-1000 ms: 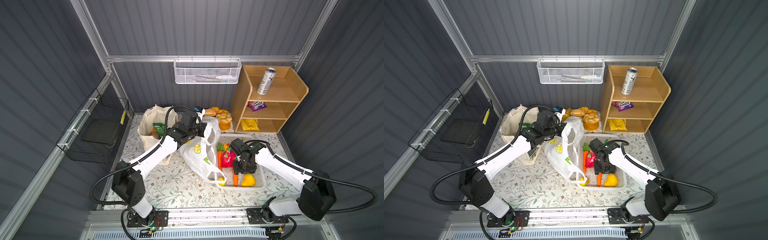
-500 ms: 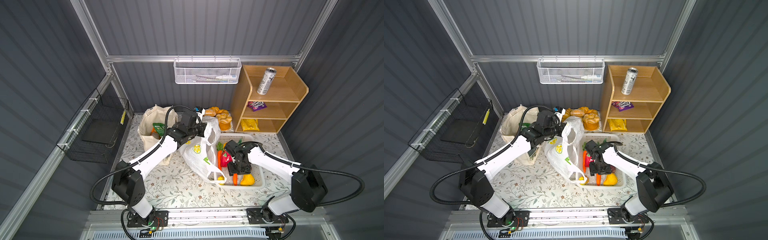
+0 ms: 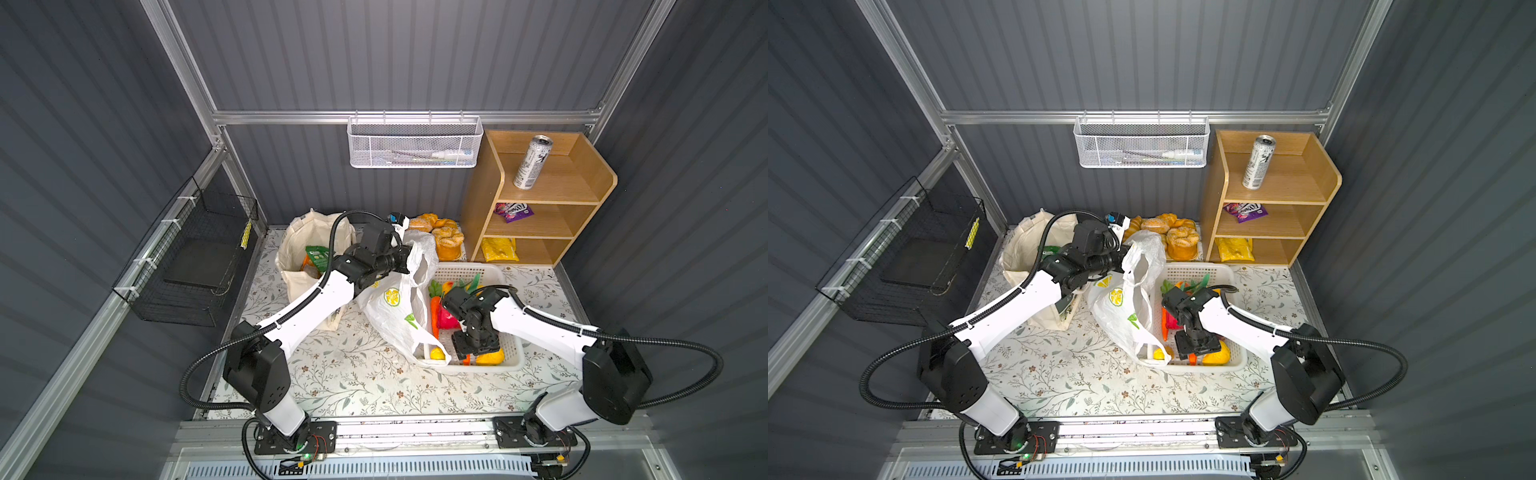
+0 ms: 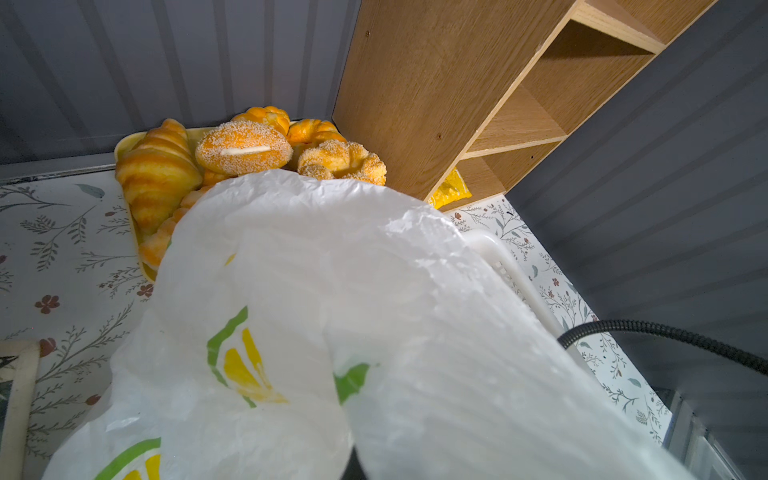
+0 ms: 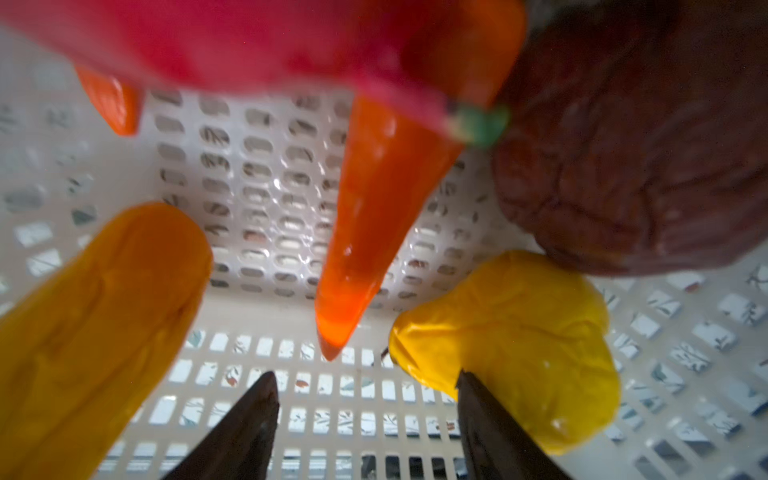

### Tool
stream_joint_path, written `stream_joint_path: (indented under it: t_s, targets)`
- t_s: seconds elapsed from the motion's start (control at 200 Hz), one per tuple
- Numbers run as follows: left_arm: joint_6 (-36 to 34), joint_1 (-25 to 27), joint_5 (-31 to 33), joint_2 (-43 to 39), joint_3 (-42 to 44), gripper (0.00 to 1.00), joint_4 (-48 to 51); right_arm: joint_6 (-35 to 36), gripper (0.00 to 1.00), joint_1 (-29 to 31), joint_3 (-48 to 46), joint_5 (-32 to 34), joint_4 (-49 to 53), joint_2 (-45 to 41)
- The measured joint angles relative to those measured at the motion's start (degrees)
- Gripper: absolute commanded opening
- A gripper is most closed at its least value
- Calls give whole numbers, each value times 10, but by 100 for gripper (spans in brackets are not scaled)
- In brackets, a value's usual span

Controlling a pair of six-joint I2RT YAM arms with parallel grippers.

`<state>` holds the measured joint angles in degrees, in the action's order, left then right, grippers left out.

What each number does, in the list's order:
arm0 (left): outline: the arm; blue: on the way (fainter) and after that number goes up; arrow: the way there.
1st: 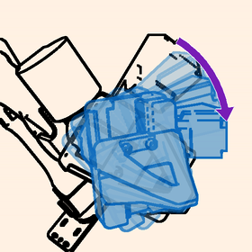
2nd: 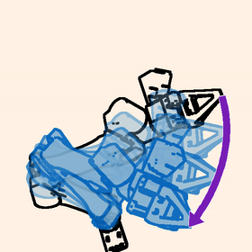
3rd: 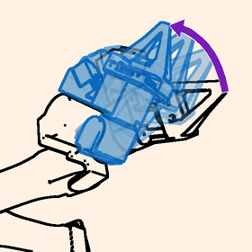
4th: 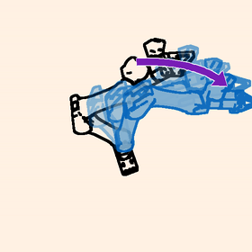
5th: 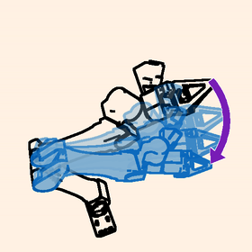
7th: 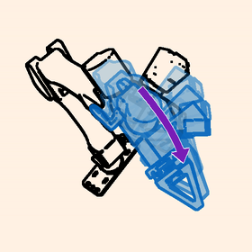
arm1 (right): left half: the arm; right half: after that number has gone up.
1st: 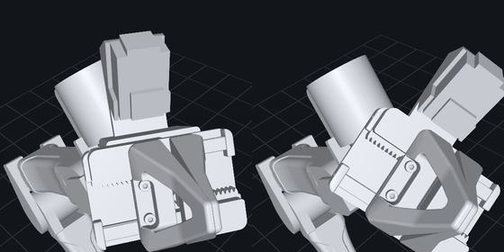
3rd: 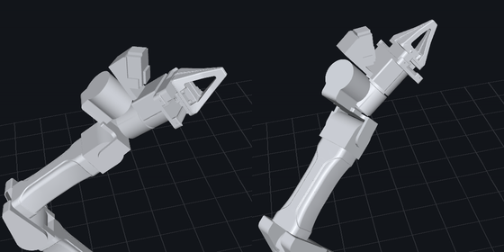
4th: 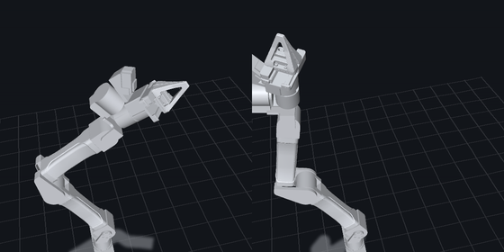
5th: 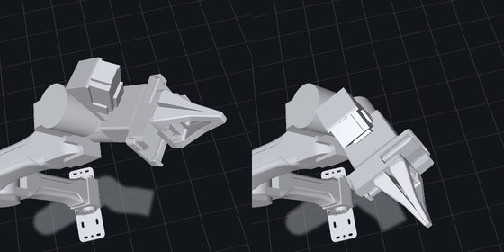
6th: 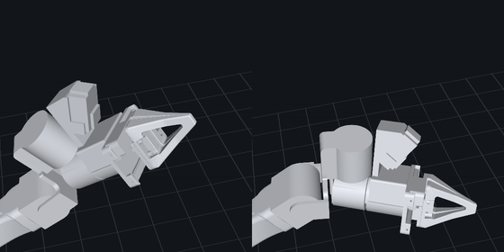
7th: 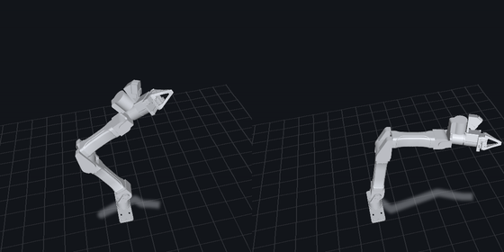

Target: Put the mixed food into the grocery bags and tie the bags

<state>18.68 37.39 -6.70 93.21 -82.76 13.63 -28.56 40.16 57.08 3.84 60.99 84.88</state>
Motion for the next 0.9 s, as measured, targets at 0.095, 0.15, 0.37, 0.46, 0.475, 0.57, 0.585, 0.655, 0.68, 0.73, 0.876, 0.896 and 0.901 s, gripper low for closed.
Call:
stream_joint_path:
  t_s: [0.095,0.15,0.37,0.46,0.475,0.57,0.585,0.655,0.68,0.73,0.876,0.896,0.901]
  targets:
    - [0,0,0,0,0,0,0,-6,71,1,-16,-11,-2,-9]
    - [0,0,0,0,0,0,0,-10,70,1,-19,-20,-11,-2]
    - [0,0,0,0,0,0,-5,-15,67,2,-10,-42,-49,61]
    - [0,0,0,0,0,0,-5,-16,61,2,-9,-42,-67,75]
    - [0,0,0,0,0,0,-5,-16,59,2,-9,-42,-70,76]
    - [0,0,0,0,0,0,-5,-19,48,2,-14,-45,-87,77]
    - [0,0,0,0,0,0,-5,-21,46,2,-16,-45,-89,76]
    - [0,0,0,0,0,0,-5,-25,40,2,-24,-47,-99,72]
    - [1,0,0,0,0,0,-5,-26,38,2,-27,-46,-103,70]
    - [1,0,0,0,0,0,-5,-25,34,1,-31,-46,-106,65]
    - [1,0,0,0,0,0,-5,-26,25,1,-36,-43,-97,47]
    - [1,0,0,0,0,0,-5,-27,24,1,-36,-42,-94,43]
    - [1,0,0,0,0,0,-5,-26,23,1,-36,-42,-93,42]
